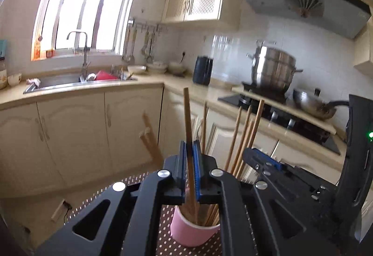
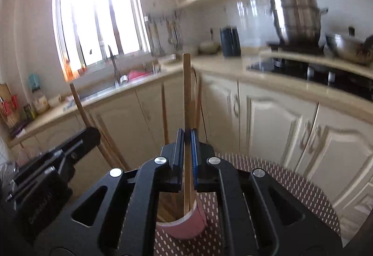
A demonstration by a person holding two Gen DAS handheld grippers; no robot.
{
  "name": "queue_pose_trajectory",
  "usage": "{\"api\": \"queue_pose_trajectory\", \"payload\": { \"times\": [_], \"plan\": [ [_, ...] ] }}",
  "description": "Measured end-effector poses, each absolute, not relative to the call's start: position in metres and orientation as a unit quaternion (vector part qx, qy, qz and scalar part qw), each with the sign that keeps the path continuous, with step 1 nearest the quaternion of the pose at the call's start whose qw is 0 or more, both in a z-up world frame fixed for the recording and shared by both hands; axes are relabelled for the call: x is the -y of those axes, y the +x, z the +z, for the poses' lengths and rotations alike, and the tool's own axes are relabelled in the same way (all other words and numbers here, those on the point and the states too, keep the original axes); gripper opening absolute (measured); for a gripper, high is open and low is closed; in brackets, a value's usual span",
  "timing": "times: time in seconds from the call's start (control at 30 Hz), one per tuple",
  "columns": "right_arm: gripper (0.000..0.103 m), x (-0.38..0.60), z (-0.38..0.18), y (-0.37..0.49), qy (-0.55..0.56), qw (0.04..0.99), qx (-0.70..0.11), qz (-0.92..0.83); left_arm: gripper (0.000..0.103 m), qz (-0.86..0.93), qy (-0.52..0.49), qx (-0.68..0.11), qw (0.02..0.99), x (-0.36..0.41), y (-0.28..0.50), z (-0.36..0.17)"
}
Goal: Organize utensils
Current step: 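Open both grippers to drop the chopsticks into the pink cup, then move both open grippers back toward the last chopstick on the table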
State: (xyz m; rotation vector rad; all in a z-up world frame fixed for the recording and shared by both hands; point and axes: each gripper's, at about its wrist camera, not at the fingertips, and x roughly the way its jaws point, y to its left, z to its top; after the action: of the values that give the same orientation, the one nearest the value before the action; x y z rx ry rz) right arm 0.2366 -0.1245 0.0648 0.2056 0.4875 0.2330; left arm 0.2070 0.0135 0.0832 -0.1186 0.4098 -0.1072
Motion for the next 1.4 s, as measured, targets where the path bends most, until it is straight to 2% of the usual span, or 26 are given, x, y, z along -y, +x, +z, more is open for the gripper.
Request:
{"api": "queue_pose_trajectory", "payload": {
  "times": [0.2, 0.23, 0.27, 0.3, 0.33, 0.37, 0.63, 1.03, 1.4],
  "plan": [
    [0.007, 0.123, 0.039, 0.231, 0.084, 0.947, -0.285, 0.126, 0.008, -0.046, -0.043, -0.23, 0.971, -0.021, 0.207, 0.055],
    [0.009, 0.123, 0.039, 0.228, 0.079, 0.946, -0.288, 0.126, 0.015, -0.044, -0.041, -0.232, 0.971, -0.022, 0.205, 0.053],
    [0.019, 0.124, 0.037, 0.226, 0.075, 0.946, -0.291, 0.123, 0.021, -0.042, -0.038, -0.231, 0.971, -0.023, 0.202, 0.051],
    [0.042, 0.125, 0.036, 0.223, 0.074, 0.946, -0.294, 0.119, 0.031, -0.041, -0.036, -0.227, 0.972, -0.024, 0.199, 0.05],
    [0.059, 0.129, 0.036, 0.218, 0.077, 0.947, -0.292, 0.111, 0.033, -0.04, -0.032, -0.223, 0.973, -0.025, 0.194, 0.049],
    [0.069, 0.132, 0.037, 0.213, 0.081, 0.95, -0.284, 0.104, 0.034, -0.039, -0.03, -0.221, 0.974, -0.025, 0.19, 0.048],
    [0.072, 0.138, 0.045, 0.177, 0.073, 0.956, -0.269, 0.093, 0.049, -0.046, -0.016, -0.214, 0.976, -0.026, 0.157, 0.05],
    [0.084, 0.147, 0.04, 0.135, 0.084, 0.951, -0.285, 0.086, 0.062, -0.046, -0.008, -0.218, 0.975, -0.025, 0.113, 0.05],
    [0.086, 0.15, 0.002, 0.114, 0.088, 0.928, -0.355, 0.076, 0.066, -0.039, -0.011, -0.278, 0.96, -0.034, 0.091, 0.018]
  ]
}}
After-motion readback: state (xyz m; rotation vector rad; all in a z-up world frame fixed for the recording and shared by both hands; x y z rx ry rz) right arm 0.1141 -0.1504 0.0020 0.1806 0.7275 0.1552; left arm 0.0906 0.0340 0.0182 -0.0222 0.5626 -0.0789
